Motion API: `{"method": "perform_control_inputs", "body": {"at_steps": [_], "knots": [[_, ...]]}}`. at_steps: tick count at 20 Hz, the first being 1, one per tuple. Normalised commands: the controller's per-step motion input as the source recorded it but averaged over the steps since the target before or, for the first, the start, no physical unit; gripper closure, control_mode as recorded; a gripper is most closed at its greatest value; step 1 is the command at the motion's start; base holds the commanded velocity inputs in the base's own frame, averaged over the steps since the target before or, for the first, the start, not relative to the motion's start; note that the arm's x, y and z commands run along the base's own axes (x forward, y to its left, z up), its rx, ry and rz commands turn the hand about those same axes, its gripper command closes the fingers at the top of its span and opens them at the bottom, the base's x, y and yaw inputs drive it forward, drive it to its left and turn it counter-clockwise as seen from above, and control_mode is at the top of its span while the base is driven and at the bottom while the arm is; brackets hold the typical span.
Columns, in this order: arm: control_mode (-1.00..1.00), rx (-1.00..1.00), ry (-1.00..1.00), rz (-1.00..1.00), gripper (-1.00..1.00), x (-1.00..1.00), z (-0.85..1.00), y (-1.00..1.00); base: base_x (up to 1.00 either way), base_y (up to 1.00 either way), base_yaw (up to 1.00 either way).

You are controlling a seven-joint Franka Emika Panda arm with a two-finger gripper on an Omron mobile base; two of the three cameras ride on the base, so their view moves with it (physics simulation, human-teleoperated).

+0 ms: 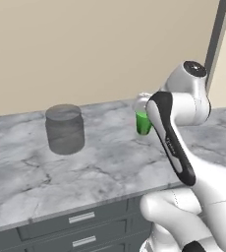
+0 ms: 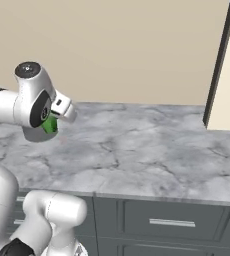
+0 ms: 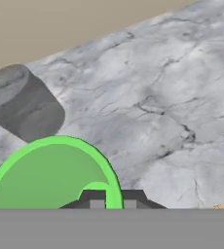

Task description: Open the cabinet directly in front. Then move the wine and the cup to the dining counter with the jar on it.

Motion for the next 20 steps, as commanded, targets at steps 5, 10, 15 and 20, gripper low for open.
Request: {"method": "perform_control_inputs", "body": {"at_steps": [5,10,15,20], "knots": [[-1.0,-0.05,0.15,0.0,1.0,0.09,-0.82,0.17,0.0,0.0,0.0],[-1.0,0.04,0.05,0.0,1.0,0.46,-0.75,0.14,0.0,0.0,0.0],[-1.0,0.01,0.0,0.0,1.0,0.9,-0.59,0.11,0.0,0.0,0.0],[-1.0,0.0,0.04,0.0,1.0,1.0,-0.3,0.11,0.0,0.0,0.0]]}}
